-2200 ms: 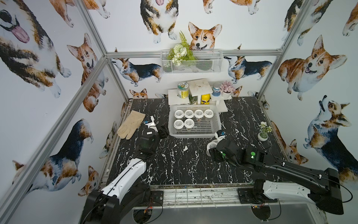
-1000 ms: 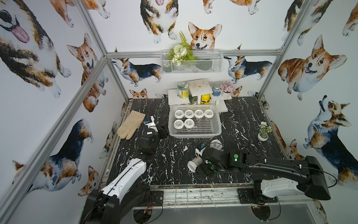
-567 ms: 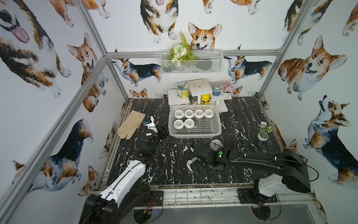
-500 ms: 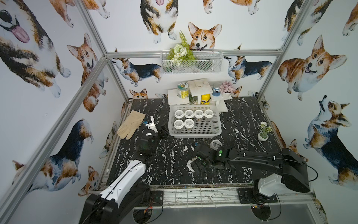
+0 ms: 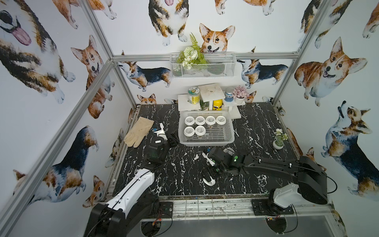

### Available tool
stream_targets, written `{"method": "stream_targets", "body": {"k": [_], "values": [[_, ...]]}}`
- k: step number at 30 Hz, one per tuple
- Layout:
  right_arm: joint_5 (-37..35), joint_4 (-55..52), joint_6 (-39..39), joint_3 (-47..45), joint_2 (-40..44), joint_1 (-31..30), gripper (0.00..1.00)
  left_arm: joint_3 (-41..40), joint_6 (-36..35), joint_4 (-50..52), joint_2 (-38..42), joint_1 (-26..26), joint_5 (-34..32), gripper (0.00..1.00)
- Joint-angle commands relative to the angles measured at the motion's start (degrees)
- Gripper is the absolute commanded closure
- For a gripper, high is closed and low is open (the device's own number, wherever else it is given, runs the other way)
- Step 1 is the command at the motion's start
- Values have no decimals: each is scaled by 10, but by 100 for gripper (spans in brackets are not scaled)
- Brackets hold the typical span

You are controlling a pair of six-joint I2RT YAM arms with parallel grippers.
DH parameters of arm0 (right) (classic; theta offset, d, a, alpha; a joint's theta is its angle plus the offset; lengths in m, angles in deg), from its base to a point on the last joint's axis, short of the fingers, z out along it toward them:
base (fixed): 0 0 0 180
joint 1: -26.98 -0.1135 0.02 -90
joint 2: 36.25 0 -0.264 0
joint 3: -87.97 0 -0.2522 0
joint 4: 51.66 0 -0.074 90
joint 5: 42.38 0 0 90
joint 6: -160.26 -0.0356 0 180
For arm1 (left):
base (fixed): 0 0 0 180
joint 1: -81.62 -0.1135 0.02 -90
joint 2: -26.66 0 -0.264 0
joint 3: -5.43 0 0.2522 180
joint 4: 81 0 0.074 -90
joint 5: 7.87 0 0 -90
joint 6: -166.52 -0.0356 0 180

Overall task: Put the yogurt in the basket
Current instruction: Pick up the yogurt from the center of the board.

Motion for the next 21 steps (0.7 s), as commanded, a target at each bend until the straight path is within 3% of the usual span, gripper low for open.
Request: {"method": "stream_targets", "body": {"k": [1, 12, 21], "values": [[-7, -17, 16, 4, -7, 0, 1, 3, -8, -10, 1, 0, 5, 30], [-36, -54, 27, -11, 25, 0, 1, 2, -9, -11, 2, 0, 5, 30], [-17, -64, 54, -17, 32, 0, 1, 3, -10, -11, 2, 0, 5, 30]]}}
